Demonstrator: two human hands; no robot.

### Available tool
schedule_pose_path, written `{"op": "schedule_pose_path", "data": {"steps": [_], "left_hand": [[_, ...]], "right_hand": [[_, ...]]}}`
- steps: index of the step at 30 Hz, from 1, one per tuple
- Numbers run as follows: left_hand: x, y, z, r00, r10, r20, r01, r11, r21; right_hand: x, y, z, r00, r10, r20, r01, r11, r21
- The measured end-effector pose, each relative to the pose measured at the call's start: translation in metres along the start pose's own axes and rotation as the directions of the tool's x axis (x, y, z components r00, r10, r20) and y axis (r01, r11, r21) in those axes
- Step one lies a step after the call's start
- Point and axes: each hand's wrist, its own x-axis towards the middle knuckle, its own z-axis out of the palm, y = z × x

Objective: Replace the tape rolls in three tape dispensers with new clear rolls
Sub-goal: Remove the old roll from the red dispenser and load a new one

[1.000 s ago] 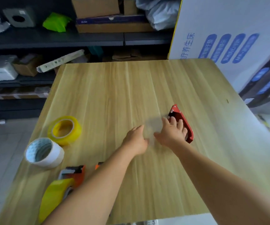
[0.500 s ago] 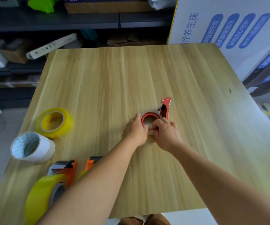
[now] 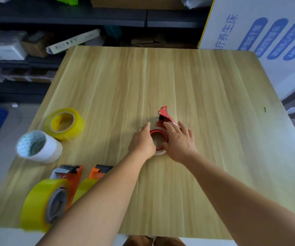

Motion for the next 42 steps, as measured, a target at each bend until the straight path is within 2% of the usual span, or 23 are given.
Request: {"op": "schedule_pose_path", "data": {"steps": [3,8,13,17,21,25,29,31,34,38,42], "left_hand": [[0.001,-0.005,-0.004,1.000,-0.021,0.008,0.021,1.000,0.020],[0.004,-0.005,-0.002,1.000,-0.005,-0.019,0.005,1.000,0.020],[0.010,0.000,-0.005,0.993,-0.056,-0.102,0.070,0.988,0.135],[0.014,0.002,-0.007,0.979,-0.129,-0.160,0.142,0.988,0.068],[0.018,-0.001,-0.012,0.972,-0.088,-0.216,0.083,0.996,-0.033],[0.017,-0.012,-0.022,0.968,0.028,-0.249,-0.054,0.994,-0.098],[0.016,-0.022,-0.044,0.942,-0.008,-0.335,-0.055,0.983,-0.176],[0.014,-0.030,-0.060,0.917,-0.041,-0.398,-0.035,0.983,-0.182],[0.011,-0.048,-0.088,0.871,-0.079,-0.485,-0.010,0.984,-0.178],[-0.002,-0.084,-0.125,0.822,-0.099,-0.560,0.019,0.989,-0.148],[-0.021,-0.124,-0.157,0.762,-0.175,-0.624,0.108,0.984,-0.143]], "right_hand": [[0.003,-0.001,-0.002,0.999,-0.042,-0.006,0.042,0.999,-0.024],[0.002,-0.010,0.000,0.971,-0.175,-0.163,0.153,0.978,-0.139],[0.011,-0.013,0.005,0.983,-0.157,-0.096,0.127,0.956,-0.263],[0.019,-0.017,0.004,0.987,-0.147,-0.067,0.120,0.945,-0.303],[0.024,-0.020,0.003,0.985,-0.153,-0.084,0.123,0.950,-0.286],[0.030,-0.028,-0.009,0.974,-0.147,-0.174,0.111,0.974,-0.199],[0.038,-0.054,-0.026,0.967,-0.155,-0.203,0.172,0.982,0.072],[0.041,-0.073,-0.030,0.962,-0.199,-0.188,0.228,0.962,0.149],[0.043,-0.103,-0.030,0.944,-0.316,-0.099,0.329,0.925,0.189],[0.047,-0.149,-0.029,0.902,-0.428,0.060,0.391,0.867,0.310],[0.048,-0.201,-0.020,0.845,-0.520,0.125,0.440,0.810,0.388]]}}
